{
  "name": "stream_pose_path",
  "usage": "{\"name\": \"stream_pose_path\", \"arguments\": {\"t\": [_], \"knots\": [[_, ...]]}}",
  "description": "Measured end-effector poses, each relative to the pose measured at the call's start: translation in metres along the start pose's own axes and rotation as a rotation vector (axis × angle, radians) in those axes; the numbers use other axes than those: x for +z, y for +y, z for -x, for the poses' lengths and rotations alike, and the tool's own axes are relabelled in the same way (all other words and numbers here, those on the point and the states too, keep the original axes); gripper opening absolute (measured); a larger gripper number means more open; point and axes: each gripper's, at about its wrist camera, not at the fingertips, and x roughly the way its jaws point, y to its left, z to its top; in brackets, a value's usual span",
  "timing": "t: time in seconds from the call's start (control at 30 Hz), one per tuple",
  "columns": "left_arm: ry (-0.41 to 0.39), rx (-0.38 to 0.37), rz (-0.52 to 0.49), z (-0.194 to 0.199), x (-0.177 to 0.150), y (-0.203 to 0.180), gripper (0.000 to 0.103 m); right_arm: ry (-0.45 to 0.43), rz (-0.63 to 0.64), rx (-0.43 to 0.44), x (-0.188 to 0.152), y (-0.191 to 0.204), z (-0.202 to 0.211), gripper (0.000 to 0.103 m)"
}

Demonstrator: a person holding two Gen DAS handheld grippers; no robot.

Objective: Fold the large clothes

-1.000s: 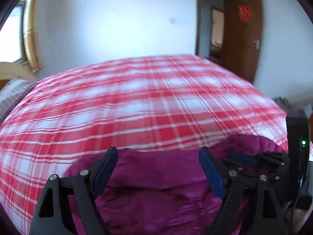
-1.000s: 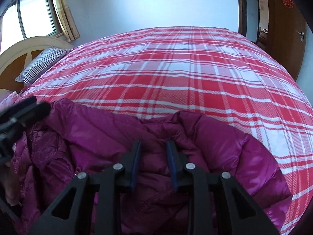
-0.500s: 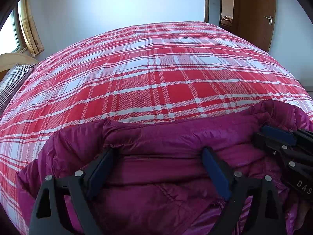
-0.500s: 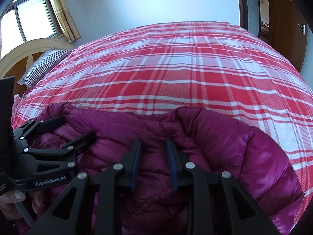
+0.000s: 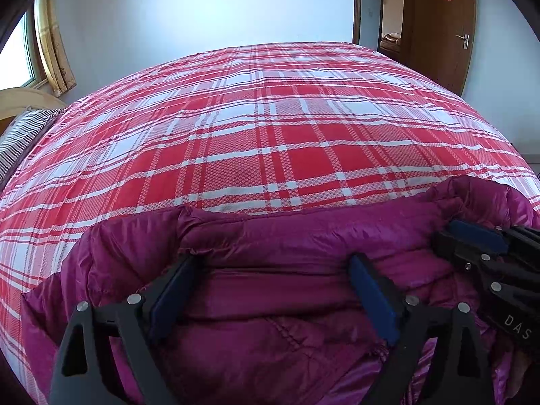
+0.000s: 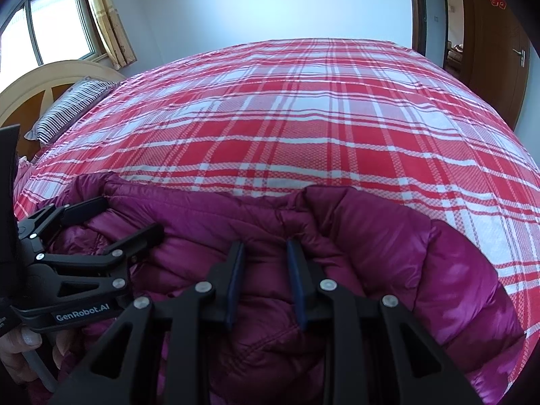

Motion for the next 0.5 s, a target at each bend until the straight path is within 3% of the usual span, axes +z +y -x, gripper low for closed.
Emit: {"name": "stream_pose_path", "arguments": {"t": [0.5], "knots": [[-0.002,0.008,-0.005,-0.0006,-0.0002,-0.0013,0.093,-0.001,0.006,-0.010,0.0002,0.0016,-0.0013,0.028]]}}
